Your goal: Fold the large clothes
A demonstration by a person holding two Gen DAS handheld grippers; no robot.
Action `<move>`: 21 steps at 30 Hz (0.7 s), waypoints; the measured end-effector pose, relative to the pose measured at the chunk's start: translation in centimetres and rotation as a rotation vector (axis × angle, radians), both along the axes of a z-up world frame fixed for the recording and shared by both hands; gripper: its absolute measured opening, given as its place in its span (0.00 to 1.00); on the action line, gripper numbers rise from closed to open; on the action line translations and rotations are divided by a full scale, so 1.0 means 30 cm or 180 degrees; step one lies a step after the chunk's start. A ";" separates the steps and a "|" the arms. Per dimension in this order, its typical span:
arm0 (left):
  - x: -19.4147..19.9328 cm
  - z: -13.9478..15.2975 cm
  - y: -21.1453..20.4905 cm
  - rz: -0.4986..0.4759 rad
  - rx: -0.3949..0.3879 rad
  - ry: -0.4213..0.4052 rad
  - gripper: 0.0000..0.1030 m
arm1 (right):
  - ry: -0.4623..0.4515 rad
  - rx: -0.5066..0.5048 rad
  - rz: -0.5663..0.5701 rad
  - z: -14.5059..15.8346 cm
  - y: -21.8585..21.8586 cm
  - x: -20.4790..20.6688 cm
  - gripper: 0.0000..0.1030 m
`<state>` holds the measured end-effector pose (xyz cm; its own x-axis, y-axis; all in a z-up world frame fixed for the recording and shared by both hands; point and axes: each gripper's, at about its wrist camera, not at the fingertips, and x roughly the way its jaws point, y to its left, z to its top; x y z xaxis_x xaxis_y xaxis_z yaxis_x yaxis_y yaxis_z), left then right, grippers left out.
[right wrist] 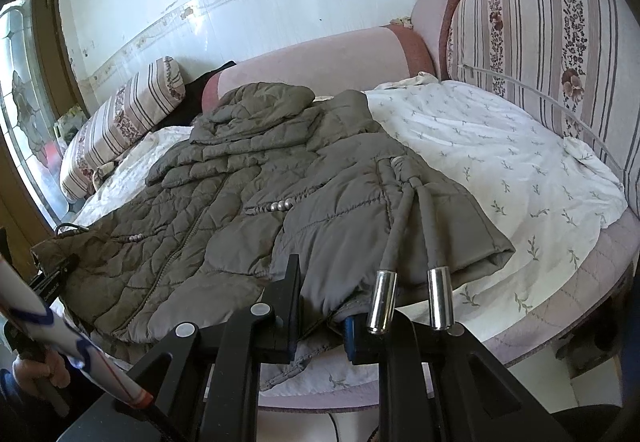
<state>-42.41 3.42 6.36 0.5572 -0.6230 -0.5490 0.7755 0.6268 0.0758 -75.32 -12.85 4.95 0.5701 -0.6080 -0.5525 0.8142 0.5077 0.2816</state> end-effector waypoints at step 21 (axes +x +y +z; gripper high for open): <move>0.035 0.139 -0.021 -0.0077 -0.0103 0.0004 0.21 | -0.0282 -0.0128 0.0115 0.153 -0.061 0.001 0.17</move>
